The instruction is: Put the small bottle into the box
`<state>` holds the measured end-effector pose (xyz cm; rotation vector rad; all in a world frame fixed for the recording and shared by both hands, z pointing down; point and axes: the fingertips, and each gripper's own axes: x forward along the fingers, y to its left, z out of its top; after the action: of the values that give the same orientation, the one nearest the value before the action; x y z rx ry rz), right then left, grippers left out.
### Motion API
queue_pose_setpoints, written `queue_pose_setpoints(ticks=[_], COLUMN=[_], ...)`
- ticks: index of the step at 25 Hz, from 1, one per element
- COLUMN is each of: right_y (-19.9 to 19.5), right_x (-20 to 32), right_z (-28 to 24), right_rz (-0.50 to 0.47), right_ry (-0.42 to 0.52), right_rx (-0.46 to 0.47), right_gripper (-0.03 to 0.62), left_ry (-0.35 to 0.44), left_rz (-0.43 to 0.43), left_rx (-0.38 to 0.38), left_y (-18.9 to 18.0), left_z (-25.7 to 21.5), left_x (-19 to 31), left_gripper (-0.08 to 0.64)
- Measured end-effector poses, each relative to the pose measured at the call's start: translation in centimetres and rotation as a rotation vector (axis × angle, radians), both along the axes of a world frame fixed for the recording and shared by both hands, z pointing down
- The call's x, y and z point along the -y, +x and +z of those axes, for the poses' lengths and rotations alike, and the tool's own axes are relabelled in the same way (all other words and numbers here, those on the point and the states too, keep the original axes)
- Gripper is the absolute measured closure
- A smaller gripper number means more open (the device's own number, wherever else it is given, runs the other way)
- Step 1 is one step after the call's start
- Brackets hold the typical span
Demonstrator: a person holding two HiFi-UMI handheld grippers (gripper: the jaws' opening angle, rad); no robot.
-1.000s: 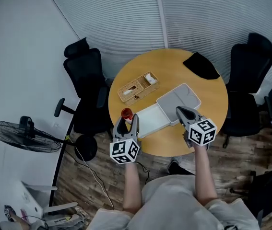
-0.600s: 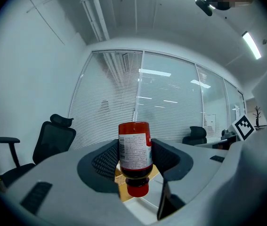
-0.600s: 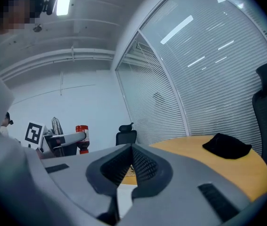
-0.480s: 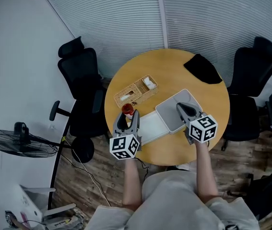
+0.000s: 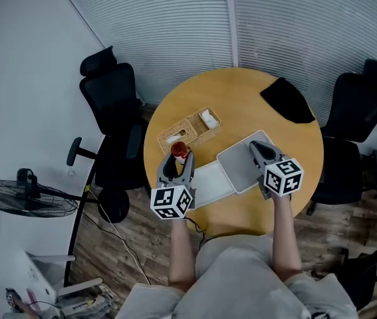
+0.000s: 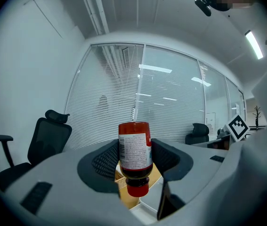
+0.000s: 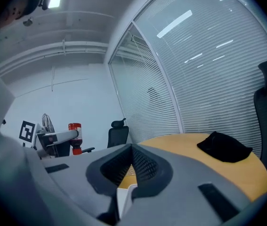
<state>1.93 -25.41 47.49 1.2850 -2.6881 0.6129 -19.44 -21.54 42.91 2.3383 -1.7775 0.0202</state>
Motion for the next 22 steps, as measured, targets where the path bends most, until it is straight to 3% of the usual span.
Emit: queue_pose_setpoints(ticks=[14, 22], right_y=[-3.4, -4.5], right_x=[1.8, -0.4], right_z=[4.3, 5.9], right_rz=[-0.099, -0.115], right_ry=[-0.090, -0.093], right_rx=[-0.028, 0.004], right_gripper=[0.575, 0.574], left_ry=[-0.099, -0.187], left_rz=[0.027, 0.136], left_rx=[0.031, 0.205], left_y=[0.2, 1.6], left_z=[3.8, 7.6], left_x=[-0.1, -1.2], left_gripper=[0.328, 0.328])
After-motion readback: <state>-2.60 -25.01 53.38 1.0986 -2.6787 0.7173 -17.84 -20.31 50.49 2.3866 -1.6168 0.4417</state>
